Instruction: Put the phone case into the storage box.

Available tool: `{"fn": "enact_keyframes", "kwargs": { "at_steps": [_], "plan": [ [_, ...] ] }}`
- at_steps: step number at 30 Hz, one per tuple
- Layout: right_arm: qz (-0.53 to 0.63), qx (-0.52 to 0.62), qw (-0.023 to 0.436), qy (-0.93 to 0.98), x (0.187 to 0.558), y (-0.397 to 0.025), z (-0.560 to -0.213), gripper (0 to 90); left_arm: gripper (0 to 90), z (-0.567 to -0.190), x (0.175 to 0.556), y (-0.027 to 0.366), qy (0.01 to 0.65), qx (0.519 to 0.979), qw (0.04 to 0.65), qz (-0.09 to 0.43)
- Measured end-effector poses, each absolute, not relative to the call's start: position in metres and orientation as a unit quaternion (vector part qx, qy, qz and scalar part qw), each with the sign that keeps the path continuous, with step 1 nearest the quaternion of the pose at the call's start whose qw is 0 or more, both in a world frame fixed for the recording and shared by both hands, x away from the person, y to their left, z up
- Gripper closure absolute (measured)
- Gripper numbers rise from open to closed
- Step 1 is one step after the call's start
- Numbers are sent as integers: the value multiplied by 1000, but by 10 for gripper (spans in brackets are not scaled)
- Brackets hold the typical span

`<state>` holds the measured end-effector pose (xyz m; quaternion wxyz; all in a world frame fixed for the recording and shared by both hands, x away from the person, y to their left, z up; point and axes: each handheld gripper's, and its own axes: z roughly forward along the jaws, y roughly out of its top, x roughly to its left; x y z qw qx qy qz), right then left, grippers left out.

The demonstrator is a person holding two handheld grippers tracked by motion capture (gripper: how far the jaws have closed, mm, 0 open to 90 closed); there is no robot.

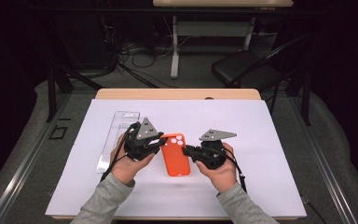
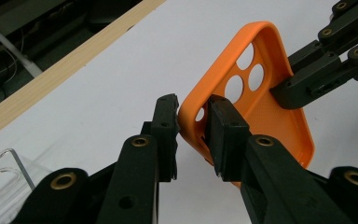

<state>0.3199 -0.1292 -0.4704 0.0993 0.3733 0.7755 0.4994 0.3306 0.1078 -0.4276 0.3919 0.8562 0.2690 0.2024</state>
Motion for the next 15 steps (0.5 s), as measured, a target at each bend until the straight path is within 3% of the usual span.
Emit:
{"fn": "enact_keyframes", "kwargs": {
  "at_steps": [15],
  "plan": [
    [498,372,99,777,320,-129,-471,833,789,-427,331,110,272,857,393,194]
  ]
}}
